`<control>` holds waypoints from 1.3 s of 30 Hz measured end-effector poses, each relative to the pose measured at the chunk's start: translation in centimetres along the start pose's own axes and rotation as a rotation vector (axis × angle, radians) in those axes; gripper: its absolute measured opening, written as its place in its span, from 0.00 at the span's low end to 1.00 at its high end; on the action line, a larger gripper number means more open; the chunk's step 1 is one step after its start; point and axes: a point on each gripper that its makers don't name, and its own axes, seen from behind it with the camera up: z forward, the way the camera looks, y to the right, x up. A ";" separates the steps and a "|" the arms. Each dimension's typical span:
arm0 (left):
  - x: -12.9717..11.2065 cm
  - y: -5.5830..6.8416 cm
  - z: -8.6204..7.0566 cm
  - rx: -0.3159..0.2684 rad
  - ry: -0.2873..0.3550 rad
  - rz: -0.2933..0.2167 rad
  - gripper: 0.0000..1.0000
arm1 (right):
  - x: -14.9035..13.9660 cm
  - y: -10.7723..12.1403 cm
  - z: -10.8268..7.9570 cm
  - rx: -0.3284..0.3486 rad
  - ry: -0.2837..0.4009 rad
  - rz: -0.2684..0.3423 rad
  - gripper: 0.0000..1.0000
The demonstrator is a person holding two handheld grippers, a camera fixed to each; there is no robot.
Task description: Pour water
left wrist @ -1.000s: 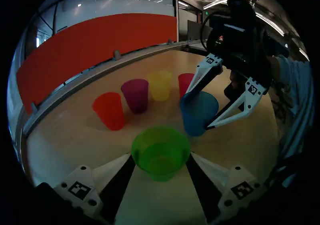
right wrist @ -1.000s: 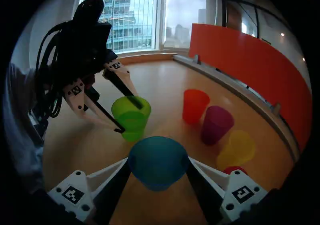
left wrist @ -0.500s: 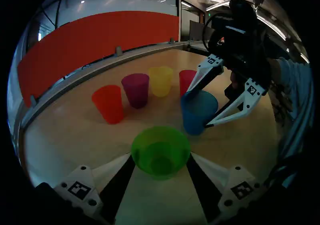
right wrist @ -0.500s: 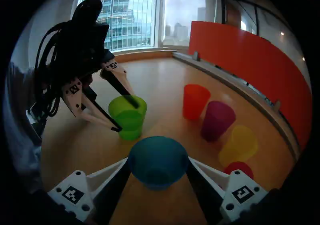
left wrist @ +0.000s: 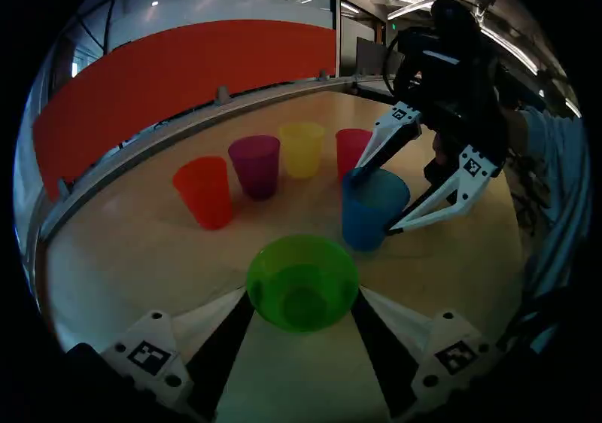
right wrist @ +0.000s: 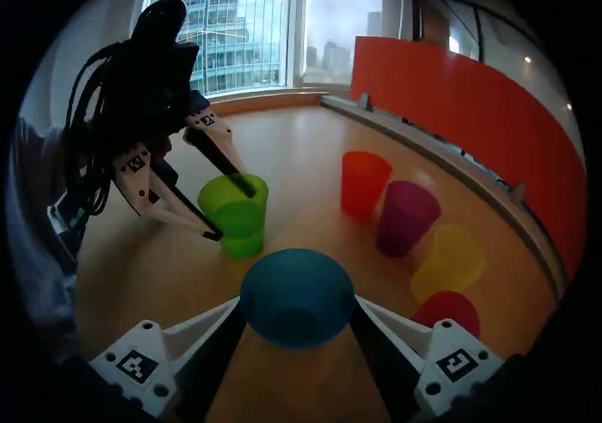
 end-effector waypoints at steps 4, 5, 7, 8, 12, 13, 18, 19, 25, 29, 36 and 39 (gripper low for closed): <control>0.2 0.0 -0.2 -0.006 0.004 -0.020 0.94 | 0.0 0.2 -0.2 -0.010 -0.003 0.000 1.00; 0.3 0.0 -0.3 -0.007 0.006 -0.025 0.96 | -0.1 0.2 -0.2 -0.012 -0.003 -0.001 1.00; 0.4 0.0 -0.4 -0.007 0.007 -0.030 0.99 | -0.1 0.2 -0.4 -0.014 -0.003 -0.001 1.00; 0.4 0.0 -0.5 -0.007 0.008 -0.032 0.99 | -0.1 0.2 -0.6 -0.014 -0.004 -0.001 1.00; 0.1 -0.2 -0.9 0.005 0.003 -0.031 0.99 | -0.2 0.2 -1.2 -0.022 -0.002 -0.004 1.00; 0.0 -0.3 -1.0 0.008 0.002 -0.030 0.99 | -0.3 0.3 -1.4 -0.025 -0.003 -0.006 1.00; -0.5 -0.2 -1.7 0.019 -0.001 -0.029 0.99 | -0.7 0.3 -2.4 -0.042 -0.003 -0.015 1.00; -0.6 -0.2 -1.9 0.020 -0.001 -0.030 0.99 | -0.8 0.3 -2.6 -0.044 -0.003 -0.014 1.00; -0.9 -0.2 -3.1 0.037 0.004 -0.038 0.99 | -1.4 -0.1 -4.2 -0.053 -0.004 -0.006 1.00; -0.9 -0.4 -4.0 0.053 0.018 -0.046 0.99 | -1.7 -0.2 -5.2 -0.065 0.000 0.000 1.00; -1.0 -0.6 -5.5 0.086 0.036 -0.049 0.98 | -2.5 -0.2 -7.1 -0.093 0.005 0.006 1.00; -1.1 -0.6 -6.1 0.097 0.041 -0.047 0.99 | -3.0 -0.1 -7.9 -0.106 0.005 0.010 1.00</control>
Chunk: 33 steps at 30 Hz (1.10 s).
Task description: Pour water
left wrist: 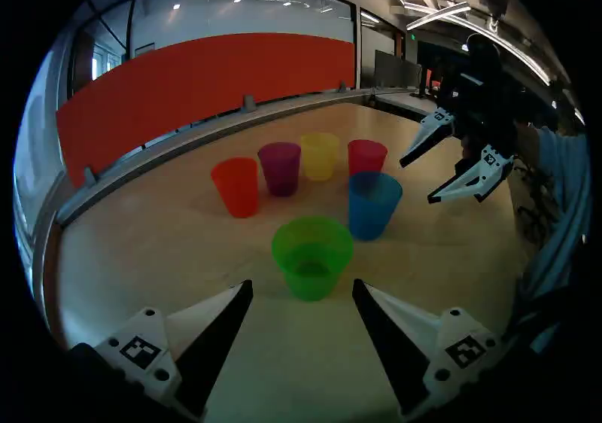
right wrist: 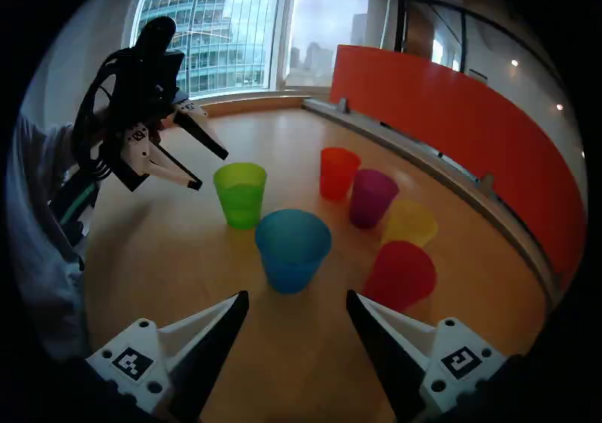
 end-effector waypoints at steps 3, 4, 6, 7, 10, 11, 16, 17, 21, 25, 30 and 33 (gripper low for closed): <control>-0.1 -0.1 -0.4 0.010 0.003 -0.004 0.99 | -0.3 0.3 -0.6 -0.014 0.000 0.006 1.00; -0.1 -0.2 -0.5 0.012 0.004 -0.007 0.99 | -0.4 0.3 -0.7 -0.017 0.001 0.010 1.00; -0.1 -0.2 -0.8 0.017 0.007 -0.014 0.99 | -0.5 0.4 -0.8 -0.022 0.002 0.017 1.00; -0.1 -0.2 -0.9 0.019 0.010 -0.018 0.99 | -0.5 0.4 -0.9 -0.023 0.004 0.021 1.00; -0.1 -0.4 -1.2 0.031 0.019 -0.029 0.99 | -0.4 0.5 -1.1 -0.029 0.013 0.034 1.00; -0.1 -0.5 -1.2 0.036 0.023 -0.032 0.99 | -0.4 0.6 -1.2 -0.033 0.017 0.038 1.00; 0.1 -1.2 -1.9 0.082 0.053 -0.059 0.99 | 0.0 1.3 -1.9 -0.071 0.053 0.069 1.00; 0.1 -1.3 -2.1 0.090 0.060 -0.066 0.98 | 0.0 1.6 -2.0 -0.081 0.061 0.077 1.00; 0.1 -1.9 -2.7 0.132 0.086 -0.086 0.98 | 0.3 2.5 -2.6 -0.119 0.095 0.120 1.00; 0.1 -2.6 -3.4 0.174 0.117 -0.104 0.99 | 0.5 3.3 -3.2 -0.156 0.122 0.156 1.00; 0.3 -3.8 -4.1 0.233 0.152 -0.130 0.99 | 0.7 4.3 -3.8 -0.212 0.151 0.176 1.00; 0.6 -4.5 -4.4 0.268 0.172 -0.136 0.99 | 0.8 4.6 -4.0 -0.235 0.164 0.184 1.00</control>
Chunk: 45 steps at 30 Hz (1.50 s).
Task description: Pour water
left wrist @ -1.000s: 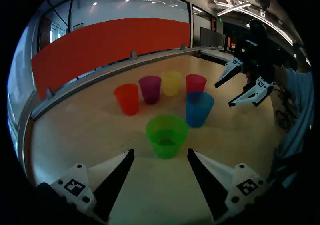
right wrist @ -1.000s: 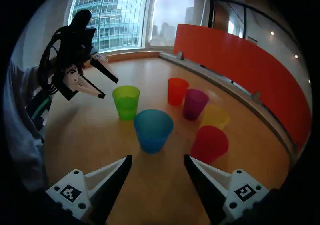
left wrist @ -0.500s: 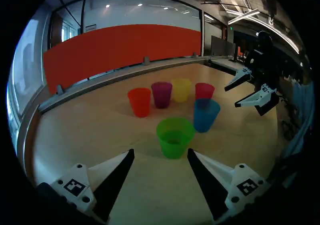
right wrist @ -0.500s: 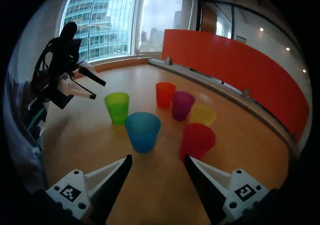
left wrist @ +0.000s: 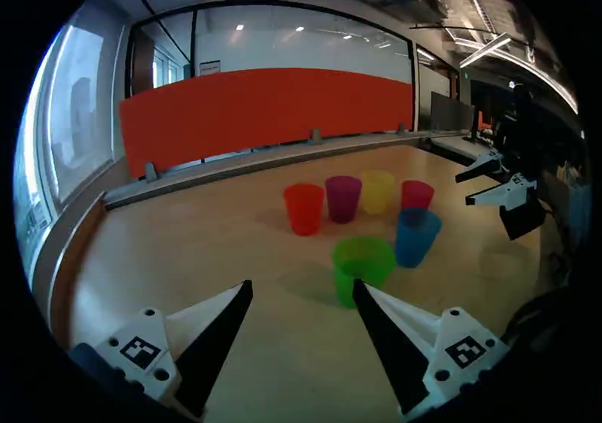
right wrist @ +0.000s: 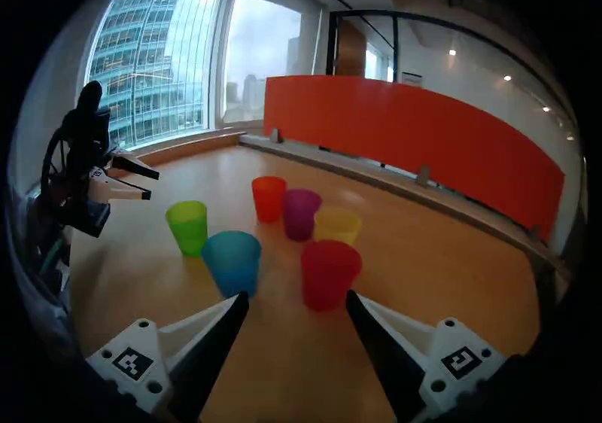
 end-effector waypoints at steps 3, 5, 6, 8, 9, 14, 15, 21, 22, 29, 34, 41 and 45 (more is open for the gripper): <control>0.6 -0.5 0.0 0.026 0.023 0.000 0.99 | 0.4 0.5 -0.1 -0.029 0.016 0.010 1.00; 1.0 -0.7 -0.1 0.039 0.036 0.001 0.99 | 0.8 0.9 -0.2 -0.052 0.033 0.015 1.00; 1.3 -0.9 -0.1 0.047 0.046 0.000 0.99 | 1.1 1.3 -0.3 -0.067 0.045 0.018 1.00; 1.8 -1.3 -0.2 0.063 0.064 -0.001 0.99 | 1.9 2.0 -0.5 -0.096 0.069 0.025 1.00; 2.1 -1.6 -0.3 0.075 0.076 -0.003 0.99 | 2.4 2.5 -0.7 -0.115 0.084 0.029 1.00; 3.8 -2.9 -1.2 0.138 0.145 -0.020 0.99 | 4.0 4.7 -1.3 -0.210 0.159 0.042 1.00; 4.2 -3.1 -1.4 0.150 0.161 -0.022 0.99 | 4.2 5.1 -1.4 -0.228 0.172 0.044 1.00; 5.8 -4.1 -2.2 0.204 0.229 -0.021 0.99 | 5.1 7.4 -2.2 -0.330 0.234 0.060 1.00; 6.0 -4.1 -2.3 0.209 0.237 -0.021 0.99 | 5.2 7.8 -2.4 -0.347 0.247 0.067 1.00; 7.5 -4.6 -3.2 0.247 0.303 -0.036 0.99 | 6.7 10.5 -4.6 -0.470 0.354 0.118 1.00; 8.6 -5.0 -4.0 0.265 0.353 -0.065 0.99 | 7.4 12.3 -6.6 -0.552 0.417 0.149 1.00; 9.5 -5.6 -4.8 0.312 0.398 -0.070 0.99 | 7.4 13.7 -8.9 -0.648 0.469 0.172 1.00; 10.2 -5.9 -5.3 0.337 0.434 -0.071 0.99 | 7.1 14.4 -9.9 -0.698 0.491 0.188 1.00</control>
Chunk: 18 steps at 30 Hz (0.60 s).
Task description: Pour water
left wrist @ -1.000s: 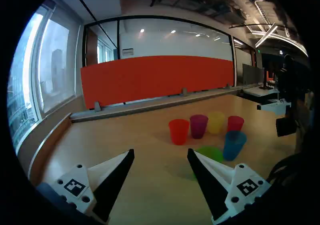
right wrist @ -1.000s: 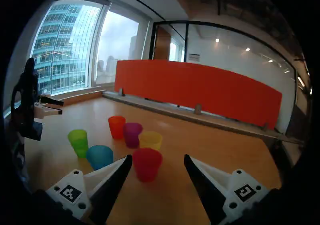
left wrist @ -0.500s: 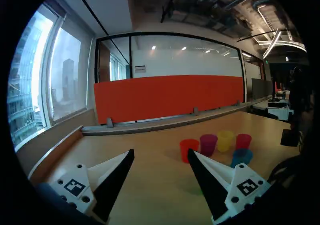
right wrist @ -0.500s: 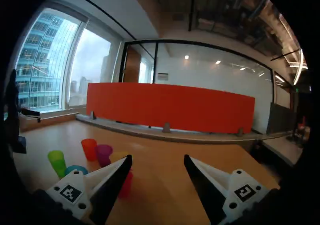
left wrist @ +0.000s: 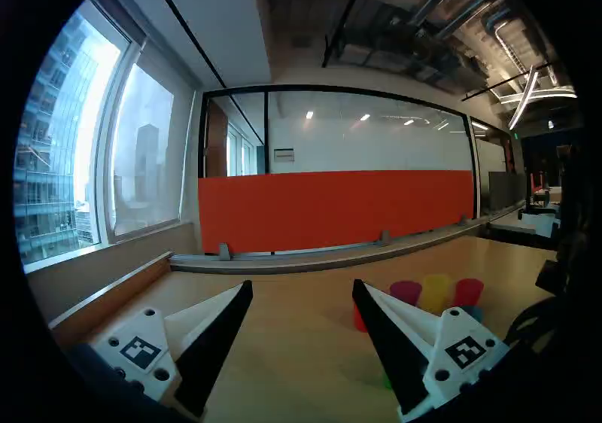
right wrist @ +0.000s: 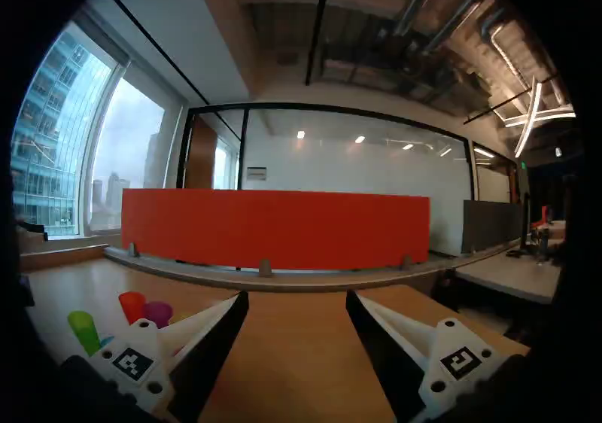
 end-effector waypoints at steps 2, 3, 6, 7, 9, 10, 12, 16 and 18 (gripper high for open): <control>0.2 0.1 0.0 0.001 0.009 -0.002 0.99 | -0.1 0.3 -0.2 -0.013 0.006 0.006 1.00; 0.3 0.1 0.0 0.001 0.013 -0.003 0.99 | -0.2 0.5 -0.3 -0.020 0.008 0.010 1.00; 0.6 0.2 0.0 0.004 0.019 -0.001 0.99 | -0.2 0.9 -0.5 -0.035 0.011 0.022 1.00; 0.6 0.1 0.0 0.008 0.020 0.001 0.99 | -0.2 1.0 -0.6 -0.038 0.011 0.024 1.00; 0.8 -0.1 0.1 0.016 0.024 0.004 0.99 | -0.3 1.2 -0.8 -0.042 0.010 0.028 1.00; 0.8 -0.2 0.1 0.022 0.026 0.005 0.99 | -0.3 1.2 -0.9 -0.043 0.008 0.027 1.00; 0.8 -0.3 0.1 0.031 0.029 0.005 0.99 | -0.5 1.1 -1.0 -0.041 0.004 0.026 1.00; 0.1 -0.4 0.1 0.035 0.025 0.000 0.99 | -0.8 0.6 -1.3 -0.022 -0.005 0.021 1.00; -0.3 -0.4 0.2 0.038 0.021 -0.001 0.99 | -0.9 0.6 -1.3 -0.022 -0.007 0.020 1.00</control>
